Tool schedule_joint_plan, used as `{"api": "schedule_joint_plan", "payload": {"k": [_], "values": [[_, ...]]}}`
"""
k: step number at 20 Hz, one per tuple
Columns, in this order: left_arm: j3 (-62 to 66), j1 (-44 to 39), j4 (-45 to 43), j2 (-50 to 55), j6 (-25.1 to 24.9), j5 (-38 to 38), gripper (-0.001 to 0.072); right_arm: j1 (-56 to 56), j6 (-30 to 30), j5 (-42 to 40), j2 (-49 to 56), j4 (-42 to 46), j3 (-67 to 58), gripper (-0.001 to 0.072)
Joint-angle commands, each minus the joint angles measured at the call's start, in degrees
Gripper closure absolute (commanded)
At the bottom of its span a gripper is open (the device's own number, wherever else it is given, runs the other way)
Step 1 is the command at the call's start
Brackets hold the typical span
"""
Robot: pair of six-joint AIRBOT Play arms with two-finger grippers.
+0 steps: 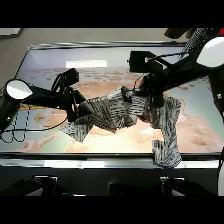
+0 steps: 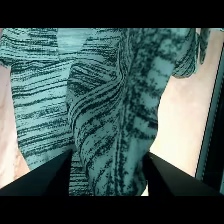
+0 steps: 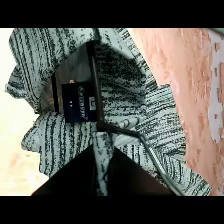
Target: Fold the clothes and pants, and hang the long-sleeved shirts on hangers.
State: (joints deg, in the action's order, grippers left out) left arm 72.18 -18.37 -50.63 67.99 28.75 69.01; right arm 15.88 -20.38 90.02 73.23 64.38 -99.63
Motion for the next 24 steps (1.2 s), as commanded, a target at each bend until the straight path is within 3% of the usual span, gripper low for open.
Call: {"api": "schedule_joint_plan", "payload": {"k": [1, 2, 5, 10, 13, 15, 16, 19, 20, 21, 24], "values": [[0.0, 0.0, 0.8, 0.3, -0.5, -0.5, 0.0483, 0.0, 0.3, 0.1, 0.0, -0.5, 0.0, 0.0685], [0.0, 0.1, 0.8, 0.3, -0.5, -0.5, 0.0564, 0.0, 0.3, 0.1, 0.0, -0.5, 0.0, 0.0685], [0.0, 0.1, 0.7, 0.3, -1.7, -0.4, 0.0686, 0.0, 0.3, 0.1, 0.0, -0.5, 0.0, 0.0685], [0.0, 0.1, 0.7, 0.2, -2.0, -0.4, 0.0687, 0.0, -0.2, 0.1, 0.0, -0.2, 0.0, 0.0674], [0.0, 0.1, 0.8, 0.1, -2.0, -0.4, 0.0688, 0.0, -2.2, -0.4, -0.2, 0.5, 0.0, 0.0414], [0.0, 0.1, 1.1, 0.1, -2.0, -0.4, 0.0688, 0.0, -6.4, -1.8, -0.9, 3.0, 0.0, 0.031], [0.0, 0.1, 1.6, 0.1, -2.3, -0.4, 0.0688, 0.0, -8.1, -2.3, -1.5, 4.8, 0.0, 0.0279], [0.0, 0.1, 1.8, 0.1, -2.9, -0.4, 0.0688, -3.5, -9.7, -1.9, -4.0, 6.4, 0.0, 0.0274], [0.0, 0.1, 1.8, 0.1, -3.0, -0.4, 0.0688, -5.7, -9.7, -1.9, -4.9, 6.3, 0.0, 0.0234], [0.0, 0.1, 1.8, 0.1, -3.3, -0.5, 0.0688, -8.7, -9.7, -2.3, -6.1, 5.2, 0.0, 0.0196], [0.0, 0.1, 1.9, 0.0, -3.5, -0.4, 0.0688, -18.8, -9.6, -2.3, -8.1, -1.0, 0.0, 0.0187]]}}
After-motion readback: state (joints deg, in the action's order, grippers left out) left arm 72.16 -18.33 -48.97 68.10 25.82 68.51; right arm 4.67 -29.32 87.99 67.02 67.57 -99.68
